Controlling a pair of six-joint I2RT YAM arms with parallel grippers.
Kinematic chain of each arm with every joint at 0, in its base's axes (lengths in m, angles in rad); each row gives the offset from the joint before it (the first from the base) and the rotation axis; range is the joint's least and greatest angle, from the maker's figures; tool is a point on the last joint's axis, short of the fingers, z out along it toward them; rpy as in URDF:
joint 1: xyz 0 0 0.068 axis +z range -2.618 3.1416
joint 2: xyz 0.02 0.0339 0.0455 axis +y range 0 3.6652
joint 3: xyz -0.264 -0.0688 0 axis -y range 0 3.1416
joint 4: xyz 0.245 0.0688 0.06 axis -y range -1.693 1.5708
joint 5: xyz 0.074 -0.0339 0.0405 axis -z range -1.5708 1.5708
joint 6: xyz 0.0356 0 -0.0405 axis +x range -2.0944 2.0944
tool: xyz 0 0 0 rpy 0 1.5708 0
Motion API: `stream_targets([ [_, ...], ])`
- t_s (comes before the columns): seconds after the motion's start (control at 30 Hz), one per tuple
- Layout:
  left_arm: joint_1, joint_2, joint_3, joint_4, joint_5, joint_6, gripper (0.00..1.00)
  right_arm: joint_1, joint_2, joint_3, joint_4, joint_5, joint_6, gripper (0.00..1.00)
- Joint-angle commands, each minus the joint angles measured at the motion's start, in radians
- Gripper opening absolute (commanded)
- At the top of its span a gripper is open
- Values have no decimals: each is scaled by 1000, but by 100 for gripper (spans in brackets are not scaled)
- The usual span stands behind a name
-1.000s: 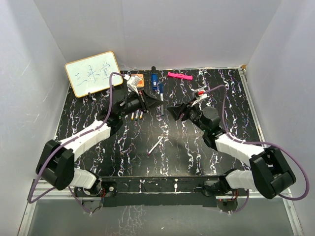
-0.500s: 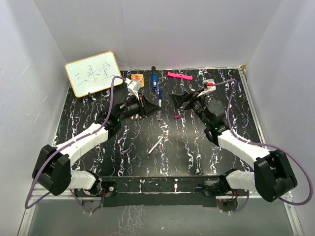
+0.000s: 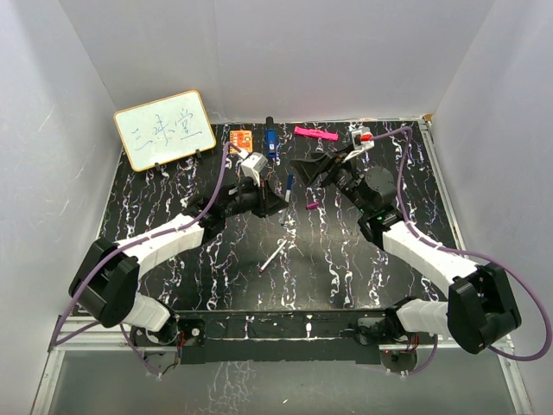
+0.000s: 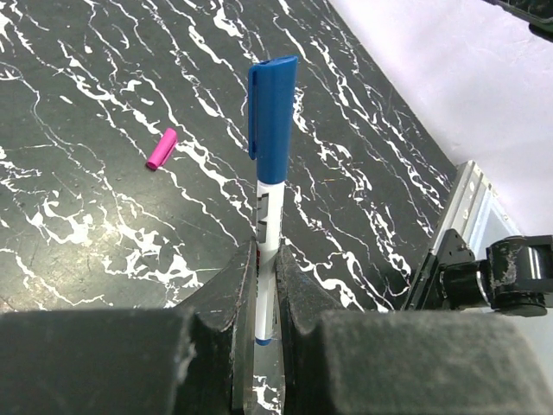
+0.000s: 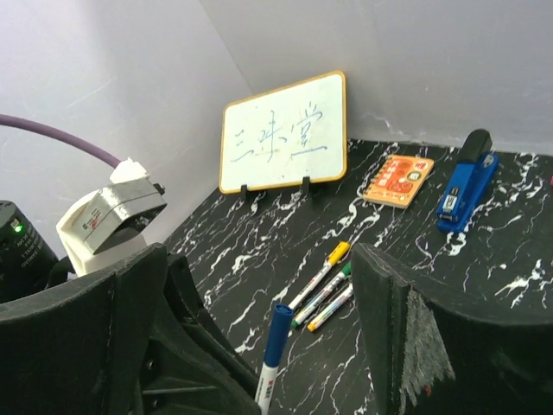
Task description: Insert the pens into the pen caps
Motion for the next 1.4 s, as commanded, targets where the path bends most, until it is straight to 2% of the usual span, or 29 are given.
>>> stream_targets([
  [0.0, -8, 0, 45, 15, -25, 27, 0, 10, 15, 42, -27, -30, 10, 83],
  [0.23, -13, 0, 55, 25, -7, 26, 0, 18, 60, 38, -48, -24, 10, 71],
  [1.0, -23, 24, 61, 59, -3, -3, 0, 49, 130, 62, -39, -31, 4, 44],
  [1.2, -23, 18, 63, 69, -11, -4, 0, 49, 140, 62, -40, -31, 5, 31],
  [1.27, -23, 16, 65, 76, -15, -6, 0, 50, 146, 64, -47, -32, 5, 17],
  [1.3, -24, 14, 64, 79, -19, -7, 0, 51, 148, 66, -52, -31, 5, 6],
  [1.33, -24, 14, 64, 86, -25, -10, 0, 51, 150, 69, -59, -32, 5, 0],
  [1.37, -23, 12, 62, 95, -31, -13, 0, 51, 152, 69, -64, -34, 4, 0],
])
